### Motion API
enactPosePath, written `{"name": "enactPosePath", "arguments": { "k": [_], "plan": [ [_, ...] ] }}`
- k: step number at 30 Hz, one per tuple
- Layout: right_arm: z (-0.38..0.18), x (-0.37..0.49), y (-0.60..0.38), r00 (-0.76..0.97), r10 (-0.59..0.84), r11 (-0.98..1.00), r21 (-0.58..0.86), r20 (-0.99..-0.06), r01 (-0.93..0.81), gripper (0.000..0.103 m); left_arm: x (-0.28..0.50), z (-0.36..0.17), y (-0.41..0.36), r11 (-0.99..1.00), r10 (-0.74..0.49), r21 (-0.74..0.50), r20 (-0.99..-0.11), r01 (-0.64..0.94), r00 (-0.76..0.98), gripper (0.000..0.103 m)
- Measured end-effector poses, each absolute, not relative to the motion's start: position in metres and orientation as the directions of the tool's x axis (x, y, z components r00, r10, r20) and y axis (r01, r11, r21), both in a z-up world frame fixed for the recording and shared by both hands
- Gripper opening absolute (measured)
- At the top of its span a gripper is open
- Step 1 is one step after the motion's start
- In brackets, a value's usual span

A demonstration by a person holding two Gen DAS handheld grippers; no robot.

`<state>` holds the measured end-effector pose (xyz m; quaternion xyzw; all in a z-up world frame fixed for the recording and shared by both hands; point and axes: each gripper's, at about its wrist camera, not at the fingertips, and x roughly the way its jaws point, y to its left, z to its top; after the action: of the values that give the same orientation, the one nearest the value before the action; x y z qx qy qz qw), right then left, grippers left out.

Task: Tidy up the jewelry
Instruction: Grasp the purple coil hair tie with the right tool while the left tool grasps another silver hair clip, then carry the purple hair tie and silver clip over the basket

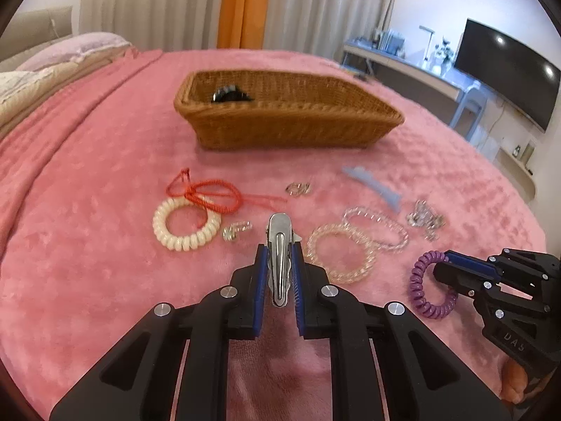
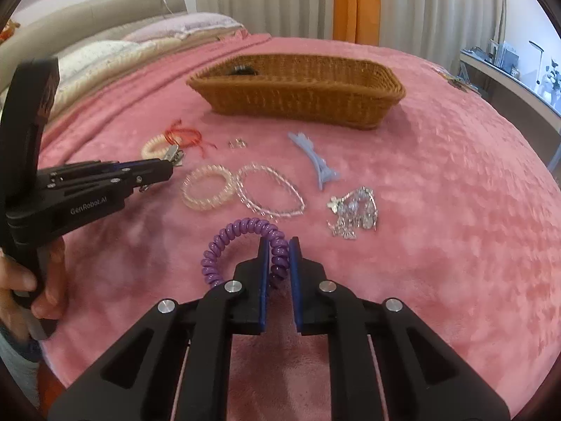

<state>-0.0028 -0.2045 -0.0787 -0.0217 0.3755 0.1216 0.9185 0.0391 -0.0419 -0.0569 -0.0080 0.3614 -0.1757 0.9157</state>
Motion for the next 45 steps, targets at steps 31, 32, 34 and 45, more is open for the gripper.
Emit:
{"name": "enactPosePath", "arguments": {
  "k": [31,32,34,45],
  "plan": [
    [0.036,0.183,-0.237,0.822,0.185,0.979,0.177,-0.539,-0.105,0.009,0.15,0.064,-0.079,0.917,-0.398,-0.161,-0.424,0.364,0.814,0.012],
    [0.028,0.194,-0.238,0.811,0.183,0.978,0.186,-0.556,-0.094,0.009,0.162,0.055,-0.082,0.919,-0.394,-0.166,-0.441,0.358,0.806,0.012],
    [0.013,0.211,-0.241,0.793,0.178,0.978,0.191,-0.583,-0.078,0.009,0.179,0.038,-0.086,0.92,-0.392,-0.173,-0.469,0.352,0.791,0.012],
    [-0.049,0.246,-0.243,0.688,0.214,0.969,0.24,-0.693,-0.06,0.009,0.204,-0.017,-0.101,0.918,-0.38,-0.135,-0.567,0.372,0.731,0.012]
  ]
}}
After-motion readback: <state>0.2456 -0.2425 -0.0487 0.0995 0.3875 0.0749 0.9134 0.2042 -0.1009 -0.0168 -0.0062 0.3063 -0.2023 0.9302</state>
